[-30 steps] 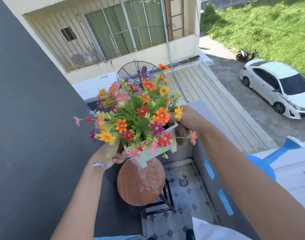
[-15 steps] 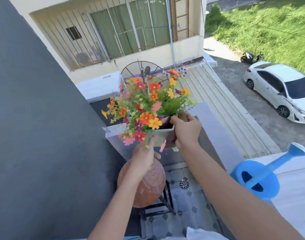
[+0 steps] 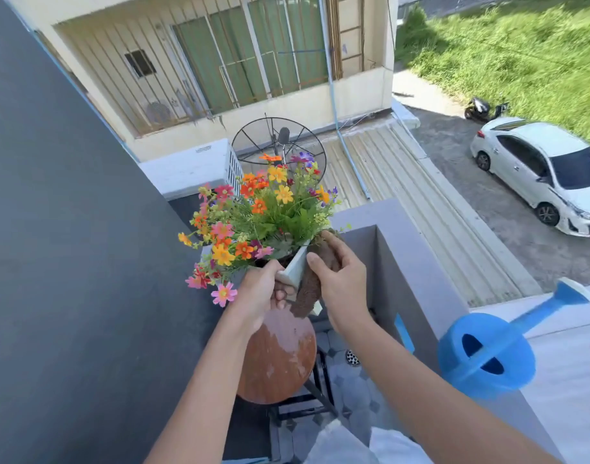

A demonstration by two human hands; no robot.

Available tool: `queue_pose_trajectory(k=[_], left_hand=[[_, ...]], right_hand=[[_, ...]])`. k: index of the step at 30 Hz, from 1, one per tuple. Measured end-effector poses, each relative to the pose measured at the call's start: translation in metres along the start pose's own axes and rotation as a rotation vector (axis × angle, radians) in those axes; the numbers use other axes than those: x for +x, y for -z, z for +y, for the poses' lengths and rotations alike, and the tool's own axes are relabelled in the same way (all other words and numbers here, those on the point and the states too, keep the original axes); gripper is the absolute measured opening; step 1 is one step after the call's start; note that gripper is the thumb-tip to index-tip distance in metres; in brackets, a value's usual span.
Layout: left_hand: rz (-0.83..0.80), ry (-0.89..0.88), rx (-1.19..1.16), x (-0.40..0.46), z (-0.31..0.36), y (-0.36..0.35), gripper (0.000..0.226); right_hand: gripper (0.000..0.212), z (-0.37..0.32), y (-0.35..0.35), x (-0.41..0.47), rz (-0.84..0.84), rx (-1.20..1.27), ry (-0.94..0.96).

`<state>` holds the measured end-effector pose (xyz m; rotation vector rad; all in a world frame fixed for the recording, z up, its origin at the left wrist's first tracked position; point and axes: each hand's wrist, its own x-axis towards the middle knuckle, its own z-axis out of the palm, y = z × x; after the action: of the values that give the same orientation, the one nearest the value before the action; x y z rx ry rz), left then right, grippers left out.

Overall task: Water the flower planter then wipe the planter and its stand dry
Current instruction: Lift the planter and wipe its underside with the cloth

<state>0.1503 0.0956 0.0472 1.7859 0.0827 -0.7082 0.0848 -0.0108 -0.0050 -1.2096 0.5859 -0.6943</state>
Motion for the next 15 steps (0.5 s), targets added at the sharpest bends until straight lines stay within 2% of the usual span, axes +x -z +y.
queue_pose_trajectory(k=[4,9,11,15], left_hand=[[-0.096,-0.005,-0.061,-0.012,-0.005,0.006,0.03],[-0.084,-0.001,-0.1,-0.019,-0.006,0.003,0.03],[-0.076,0.01,-0.129,-0.019,-0.004,0.001,0.029],[-0.037,0.029,-0.247,-0.017,0.001,0.005,0.03]], right_hand=[[0.036,-0.005,0.014,0.03,0.091,-0.141,0.127],[0.036,-0.002,0.017,0.04,0.166,-0.256,0.144],[0.033,-0.005,0.008,0.026,0.122,-0.246,0.176],[0.033,-0.004,-0.003,-0.017,-0.102,-0.2,0.265]])
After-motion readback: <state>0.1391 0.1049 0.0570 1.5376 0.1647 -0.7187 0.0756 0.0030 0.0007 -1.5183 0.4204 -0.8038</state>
